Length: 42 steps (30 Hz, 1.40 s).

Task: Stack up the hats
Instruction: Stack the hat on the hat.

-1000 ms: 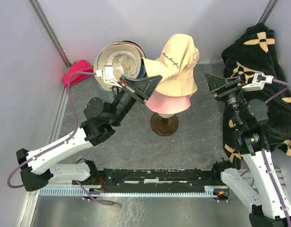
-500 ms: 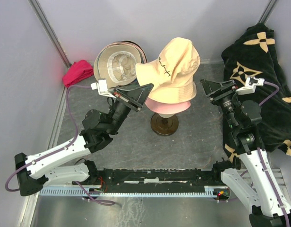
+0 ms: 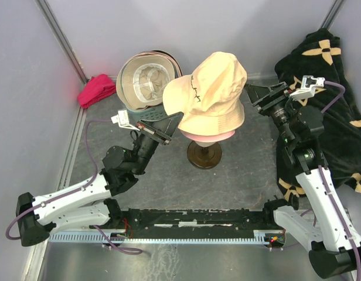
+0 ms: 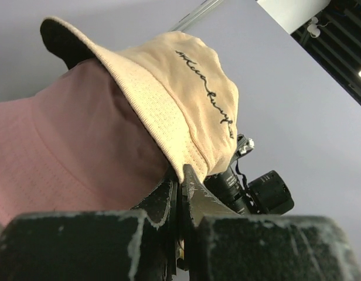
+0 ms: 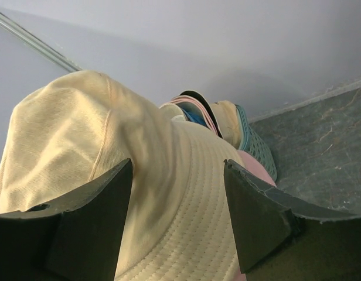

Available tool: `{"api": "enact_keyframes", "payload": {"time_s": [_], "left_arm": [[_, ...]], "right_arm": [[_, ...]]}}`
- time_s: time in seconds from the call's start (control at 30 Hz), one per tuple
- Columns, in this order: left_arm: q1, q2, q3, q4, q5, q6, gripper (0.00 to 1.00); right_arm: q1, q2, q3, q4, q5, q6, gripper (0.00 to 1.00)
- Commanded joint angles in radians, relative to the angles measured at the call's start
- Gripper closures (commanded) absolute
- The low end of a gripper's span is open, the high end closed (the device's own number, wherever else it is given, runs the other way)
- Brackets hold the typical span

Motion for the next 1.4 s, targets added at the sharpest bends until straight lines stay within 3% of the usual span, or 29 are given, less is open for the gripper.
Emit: {"api": "enact_keyframes", "payload": {"time_s": [0.0, 0.27, 0.93, 1.37], "left_arm": [[-0.005, -0.035, -0.059, 0.055, -0.067, -0.093, 0.97], [-0.004, -0.028, -0.133, 0.072, -0.080, -0.160, 0.97], [-0.003, 0.041, -0.181, 0.066, -0.050, -0.240, 0.97], [-0.003, 0.047, -0.168, 0.054, -0.044, -0.241, 0.93]], "right_arm": [[0.001, 0.014, 0.032, 0.039, -0.023, -0.008, 0.28], [0.001, -0.005, 0.009, 0.030, -0.004, 0.006, 0.28], [-0.013, -0.195, -0.229, -0.026, 0.083, 0.207, 0.26], [-0.024, -0.100, -0.297, 0.214, 0.005, 0.358, 0.28]]}}
